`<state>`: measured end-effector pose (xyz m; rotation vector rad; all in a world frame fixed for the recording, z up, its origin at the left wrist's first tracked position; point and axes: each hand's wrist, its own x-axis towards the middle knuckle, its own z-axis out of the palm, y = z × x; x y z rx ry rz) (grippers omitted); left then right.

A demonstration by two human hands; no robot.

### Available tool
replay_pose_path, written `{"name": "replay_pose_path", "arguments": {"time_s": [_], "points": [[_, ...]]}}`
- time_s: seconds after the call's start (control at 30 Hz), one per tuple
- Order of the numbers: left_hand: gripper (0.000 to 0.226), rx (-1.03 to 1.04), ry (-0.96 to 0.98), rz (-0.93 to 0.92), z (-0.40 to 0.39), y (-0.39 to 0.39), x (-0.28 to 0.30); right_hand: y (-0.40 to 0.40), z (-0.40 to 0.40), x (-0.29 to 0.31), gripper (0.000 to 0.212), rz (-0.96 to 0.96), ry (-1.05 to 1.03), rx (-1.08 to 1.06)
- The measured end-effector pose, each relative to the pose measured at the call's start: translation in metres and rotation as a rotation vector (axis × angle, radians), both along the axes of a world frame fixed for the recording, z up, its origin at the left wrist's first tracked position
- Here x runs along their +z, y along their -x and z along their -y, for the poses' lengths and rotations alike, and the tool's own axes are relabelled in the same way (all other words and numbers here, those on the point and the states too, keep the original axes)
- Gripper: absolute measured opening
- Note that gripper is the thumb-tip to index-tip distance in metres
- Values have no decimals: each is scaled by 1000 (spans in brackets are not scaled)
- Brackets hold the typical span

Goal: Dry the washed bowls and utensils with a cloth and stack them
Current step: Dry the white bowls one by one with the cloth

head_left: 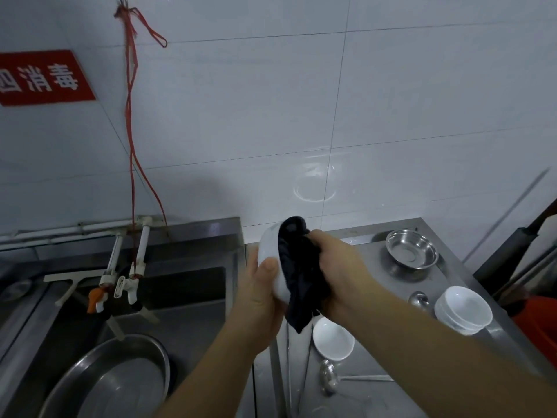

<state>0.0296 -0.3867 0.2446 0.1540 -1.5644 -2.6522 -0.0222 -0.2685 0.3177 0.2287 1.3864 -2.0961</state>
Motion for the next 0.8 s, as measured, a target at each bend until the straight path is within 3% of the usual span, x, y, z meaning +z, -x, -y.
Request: {"name": "replay_pose_path", "arguments": {"time_s": [0.1,0.2,0.27,0.33,0.43,0.63,0.73,0.8], "points": [[114,95,17,19,-4,3,2,7,1,-11,25,-578,-462,-3],[109,142,45,48,-3,6,9,19,-10,-21,20,-1174,-817,225],[97,186,58,74,-3,7,10,24,-14,-19,20,-1283,-922,382],[90,218,87,84,-3,7,9,25,-13,-11,20,-1155,-939,433],[87,224,194,57,-3,6,7,24,-10,-5,28,-819,-826,441],[87,168,474,-79,8,-4,5,10,-21,-10,27,-93,-215,260],[86,106,651,-74,13,-7,8,7,-23,-15,32,42,-46,205],[89,79,743,-51,18,-8,10,7,-23,-17,49,72,12,183]]}}
